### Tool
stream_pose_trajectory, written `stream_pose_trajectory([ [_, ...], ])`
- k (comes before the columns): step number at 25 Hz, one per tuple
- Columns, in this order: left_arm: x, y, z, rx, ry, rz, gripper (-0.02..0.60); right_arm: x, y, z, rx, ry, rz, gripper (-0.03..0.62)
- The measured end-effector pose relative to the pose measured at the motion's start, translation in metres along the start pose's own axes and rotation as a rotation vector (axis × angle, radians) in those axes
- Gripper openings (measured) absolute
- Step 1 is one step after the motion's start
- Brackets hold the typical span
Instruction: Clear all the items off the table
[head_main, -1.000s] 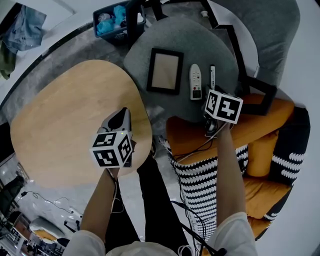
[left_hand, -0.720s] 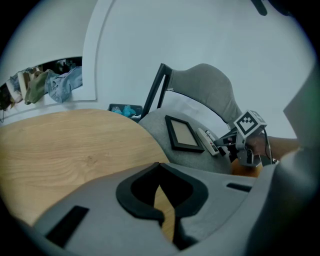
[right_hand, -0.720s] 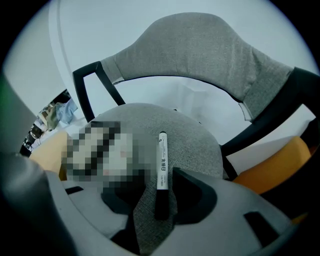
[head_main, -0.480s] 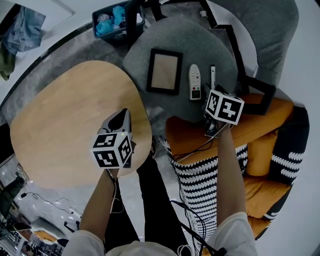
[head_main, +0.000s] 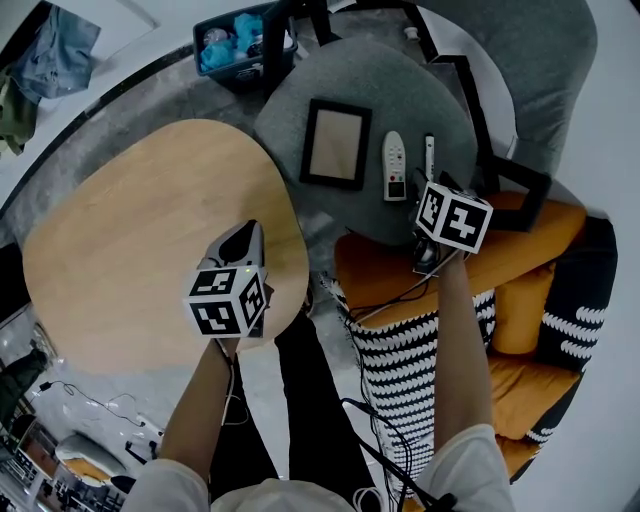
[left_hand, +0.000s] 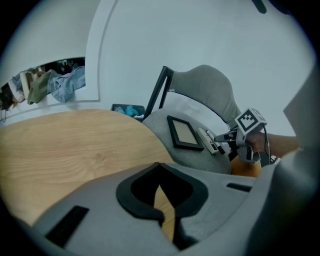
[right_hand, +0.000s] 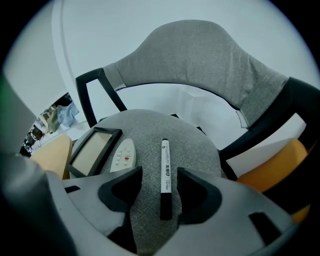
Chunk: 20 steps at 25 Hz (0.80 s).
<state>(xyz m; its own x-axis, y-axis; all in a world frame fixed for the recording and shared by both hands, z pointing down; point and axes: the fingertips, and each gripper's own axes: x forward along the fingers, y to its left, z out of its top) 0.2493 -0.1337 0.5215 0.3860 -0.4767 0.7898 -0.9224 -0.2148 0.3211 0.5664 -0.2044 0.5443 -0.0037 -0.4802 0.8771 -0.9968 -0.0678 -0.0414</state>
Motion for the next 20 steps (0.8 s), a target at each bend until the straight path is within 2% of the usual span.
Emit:
stream_pose_trajectory([
  [5, -0.020, -0.001, 0.012, 0.018, -0.009, 0.003, 0.002, -0.027, 0.007, 0.011, 0.070, -0.060, -0.002, 0.242],
  [12, -0.073, 0.001, 0.040, -0.034, -0.059, 0.035, 0.002, -0.096, 0.030, 0.016, 0.289, -0.141, 0.072, 0.236],
  [15, -0.099, -0.004, 0.050, -0.047, -0.086, 0.033, 0.002, -0.127, 0.048, 0.015, 0.295, -0.151, 0.091, 0.205],
  [20, -0.157, -0.007, 0.062, -0.079, -0.123, 0.042, 0.002, -0.184, 0.095, 0.019, 0.229, -0.163, 0.116, 0.138],
])
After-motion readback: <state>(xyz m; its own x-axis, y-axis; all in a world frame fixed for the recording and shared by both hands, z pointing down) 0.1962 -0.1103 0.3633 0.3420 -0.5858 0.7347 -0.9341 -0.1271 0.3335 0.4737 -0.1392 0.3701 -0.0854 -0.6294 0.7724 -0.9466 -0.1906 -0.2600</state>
